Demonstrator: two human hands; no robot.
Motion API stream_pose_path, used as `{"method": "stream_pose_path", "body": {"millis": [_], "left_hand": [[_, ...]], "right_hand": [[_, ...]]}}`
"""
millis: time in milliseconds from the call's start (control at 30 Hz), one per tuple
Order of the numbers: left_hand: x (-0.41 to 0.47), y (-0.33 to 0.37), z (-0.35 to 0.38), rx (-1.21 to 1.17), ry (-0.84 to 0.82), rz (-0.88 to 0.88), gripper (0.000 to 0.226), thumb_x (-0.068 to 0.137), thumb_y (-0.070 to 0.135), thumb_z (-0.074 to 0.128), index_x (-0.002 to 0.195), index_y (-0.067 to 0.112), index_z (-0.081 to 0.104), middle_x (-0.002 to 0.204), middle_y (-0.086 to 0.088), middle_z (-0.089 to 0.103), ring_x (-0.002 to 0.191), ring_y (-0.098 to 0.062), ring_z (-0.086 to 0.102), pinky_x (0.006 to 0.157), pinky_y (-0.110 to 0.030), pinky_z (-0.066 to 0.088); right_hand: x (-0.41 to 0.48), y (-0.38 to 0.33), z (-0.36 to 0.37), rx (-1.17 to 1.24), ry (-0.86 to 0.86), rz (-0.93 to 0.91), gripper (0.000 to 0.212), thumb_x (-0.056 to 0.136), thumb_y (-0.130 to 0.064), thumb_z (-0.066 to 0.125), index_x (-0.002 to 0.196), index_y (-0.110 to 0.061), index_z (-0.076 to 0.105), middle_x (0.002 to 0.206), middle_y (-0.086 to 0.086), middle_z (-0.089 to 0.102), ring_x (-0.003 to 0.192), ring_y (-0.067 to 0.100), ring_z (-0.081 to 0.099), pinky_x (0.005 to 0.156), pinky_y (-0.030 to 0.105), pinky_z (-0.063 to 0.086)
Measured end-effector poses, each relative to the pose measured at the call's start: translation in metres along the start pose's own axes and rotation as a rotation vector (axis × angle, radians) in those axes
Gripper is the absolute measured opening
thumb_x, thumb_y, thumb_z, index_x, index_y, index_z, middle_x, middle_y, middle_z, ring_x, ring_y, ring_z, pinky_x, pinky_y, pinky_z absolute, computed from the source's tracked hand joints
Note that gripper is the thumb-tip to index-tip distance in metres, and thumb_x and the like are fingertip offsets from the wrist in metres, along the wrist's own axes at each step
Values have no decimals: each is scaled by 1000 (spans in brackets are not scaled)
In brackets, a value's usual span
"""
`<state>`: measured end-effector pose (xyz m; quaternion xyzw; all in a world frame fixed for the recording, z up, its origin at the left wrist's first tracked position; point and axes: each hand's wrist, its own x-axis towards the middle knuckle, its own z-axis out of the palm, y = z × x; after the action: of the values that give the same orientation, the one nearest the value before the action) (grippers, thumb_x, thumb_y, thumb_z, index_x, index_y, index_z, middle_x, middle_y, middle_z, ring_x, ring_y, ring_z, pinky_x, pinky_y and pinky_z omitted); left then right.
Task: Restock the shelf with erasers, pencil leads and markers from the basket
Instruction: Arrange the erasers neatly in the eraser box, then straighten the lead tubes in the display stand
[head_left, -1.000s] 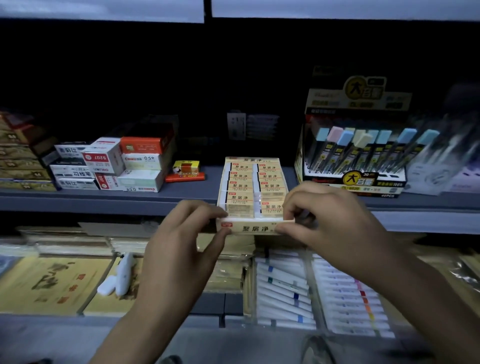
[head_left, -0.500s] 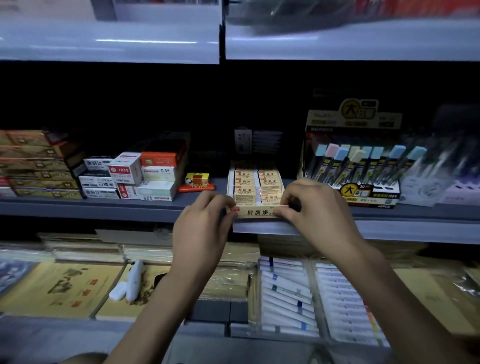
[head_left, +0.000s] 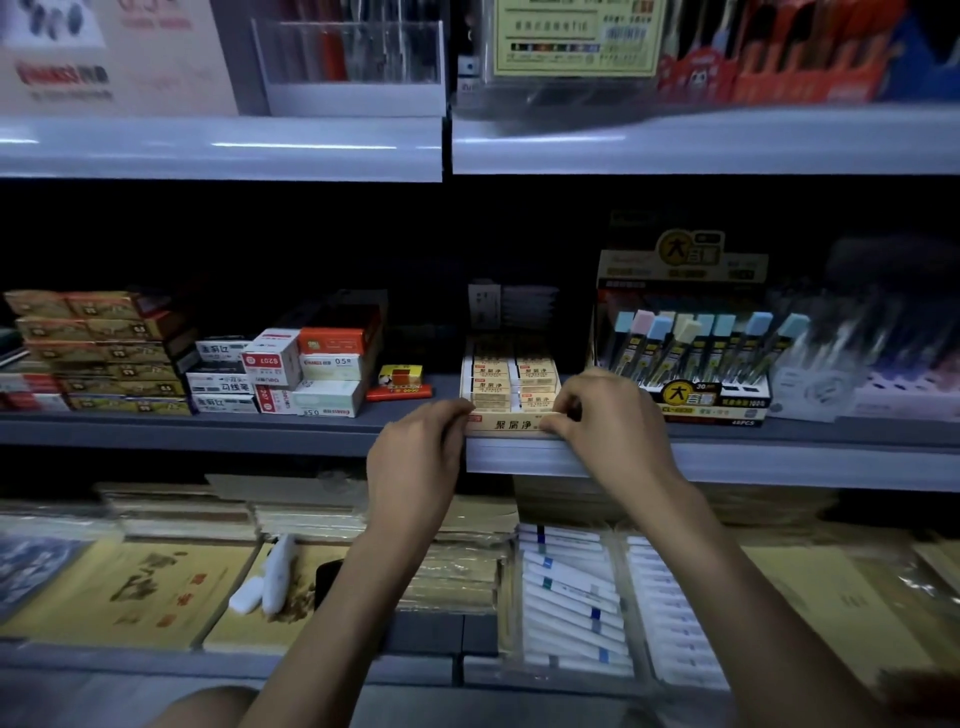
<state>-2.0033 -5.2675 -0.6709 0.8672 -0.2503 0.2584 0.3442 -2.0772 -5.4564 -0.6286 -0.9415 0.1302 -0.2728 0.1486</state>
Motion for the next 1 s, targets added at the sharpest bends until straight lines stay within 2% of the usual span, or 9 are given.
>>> {"method": "stream_pose_path", "body": {"millis": [133, 267, 400, 500, 600, 767, 867, 1000], "left_hand": [[-1, 3, 0, 35, -13, 31, 18, 101, 31, 62, 115, 26, 73, 97, 4, 76, 88, -20, 68, 73, -39, 54], [-6, 0, 2, 94, -45, 65, 20, 101, 29, 56, 117, 25, 66, 92, 6, 72, 84, -18, 66, 73, -38, 51], [-10, 2, 3, 120, -76, 60, 25, 99, 25, 55, 123, 21, 62, 90, 5, 68, 84, -20, 62, 75, -40, 50], [-11, 6, 3, 129, -85, 34, 27, 97, 21, 54, 123, 20, 63, 87, 4, 66, 82, -21, 61, 73, -39, 47], [-10, 8, 1, 126, -88, 14, 26, 95, 19, 55, 119, 20, 65, 86, 4, 67, 81, -21, 62, 74, -39, 47], [-8, 6, 1, 101, -80, 18, 25, 95, 15, 58, 118, 19, 67, 91, 1, 70, 86, -23, 63, 72, -39, 50], [-8, 3, 2, 120, -87, 37, 26, 95, 16, 57, 119, 19, 67, 94, 1, 70, 87, -23, 63, 72, -40, 51], [-15, 1, 3, 183, -73, 76, 36, 93, 15, 59, 128, 17, 67, 103, -2, 71, 93, -27, 63, 77, -41, 51]], "right_hand": [[0, 0, 0, -24, -18, -34, 24, 85, -43, 79, 78, -24, 67, 91, -11, 58, 79, 13, 61, 65, 28, 46], [2, -3, -5, -10, 0, -11, 43, 87, -63, 67, 66, -25, 64, 77, -12, 57, 68, 5, 56, 59, 27, 45], [19, -8, -7, -5, 22, 63, 38, 82, -56, 77, 70, -25, 58, 63, -10, 59, 61, 9, 57, 53, 26, 40], [38, -13, -2, -53, -39, 121, 41, 79, -48, 83, 82, -20, 54, 75, -3, 63, 72, 20, 63, 59, 31, 44], [49, -19, 8, -168, -61, 170, 43, 81, -49, 81, 90, -16, 56, 87, 4, 67, 84, 28, 65, 67, 33, 49], [48, -19, 19, -221, -17, 240, 46, 80, -53, 80, 75, -16, 55, 75, 4, 63, 74, 27, 65, 59, 31, 43], [45, -19, 16, -201, -32, 269, 46, 80, -56, 79, 76, -15, 59, 73, 2, 62, 71, 25, 63, 58, 29, 41], [33, -23, 5, -185, -46, 260, 44, 86, -57, 73, 80, -16, 58, 79, 3, 62, 81, 28, 66, 62, 31, 43]]}}
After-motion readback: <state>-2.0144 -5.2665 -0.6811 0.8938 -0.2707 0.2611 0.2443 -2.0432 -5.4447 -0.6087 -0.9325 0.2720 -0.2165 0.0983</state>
